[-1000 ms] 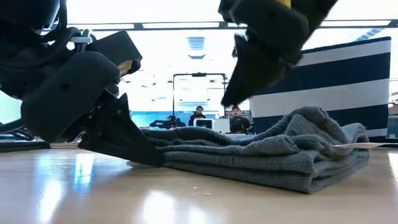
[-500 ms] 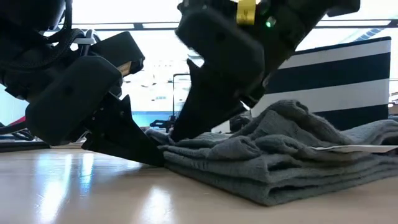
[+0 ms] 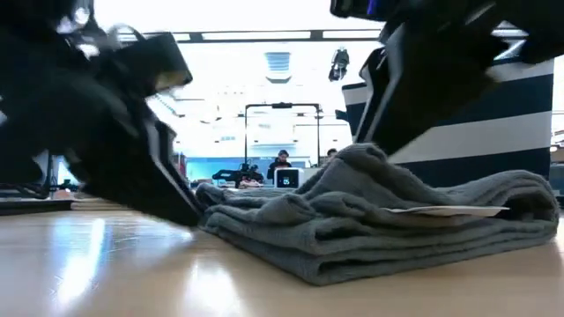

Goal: Fold towel
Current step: Fold the black towel

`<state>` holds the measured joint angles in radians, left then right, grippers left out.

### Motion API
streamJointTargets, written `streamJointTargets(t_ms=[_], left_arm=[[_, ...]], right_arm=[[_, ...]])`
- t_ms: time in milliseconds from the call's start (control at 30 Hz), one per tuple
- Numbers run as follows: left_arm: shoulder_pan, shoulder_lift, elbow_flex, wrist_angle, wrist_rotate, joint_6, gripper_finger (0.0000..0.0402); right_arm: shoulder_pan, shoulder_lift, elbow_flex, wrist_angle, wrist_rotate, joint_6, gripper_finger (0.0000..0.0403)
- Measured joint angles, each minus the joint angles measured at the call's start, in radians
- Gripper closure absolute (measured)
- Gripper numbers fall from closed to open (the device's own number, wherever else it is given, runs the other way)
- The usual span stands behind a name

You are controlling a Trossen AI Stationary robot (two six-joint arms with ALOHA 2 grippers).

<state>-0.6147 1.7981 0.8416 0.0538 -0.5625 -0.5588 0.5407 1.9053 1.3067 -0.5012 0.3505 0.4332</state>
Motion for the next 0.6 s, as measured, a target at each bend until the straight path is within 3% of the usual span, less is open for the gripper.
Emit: streamJointTargets(t_ms=[200, 300, 467, 600], left_arm=[[-0.102, -0.039, 0.005, 0.042, 0.028, -0.16, 0.0297], [-0.137, 0.023, 0.038, 0.161, 0.008, -0.19, 0.0304], [-0.116, 0.178, 0.147, 0.17, 0.01, -0.191, 0.0314], [-0.078, 0.281, 0.226, 0.176, 0.034, -0.183, 0.0319]], right_arm=[[0.019, 0.016, -0.001, 0.131, -0.081, -0.12, 0.02], [0.031, 0.028, -0.001, 0.16, -0.096, -0.143, 0.0197], [0.051, 0.054, -0.002, 0.21, -0.174, -0.11, 0.0199], [0.066, 0.082, -0.002, 0.273, -0.095, -0.066, 0.0197]])
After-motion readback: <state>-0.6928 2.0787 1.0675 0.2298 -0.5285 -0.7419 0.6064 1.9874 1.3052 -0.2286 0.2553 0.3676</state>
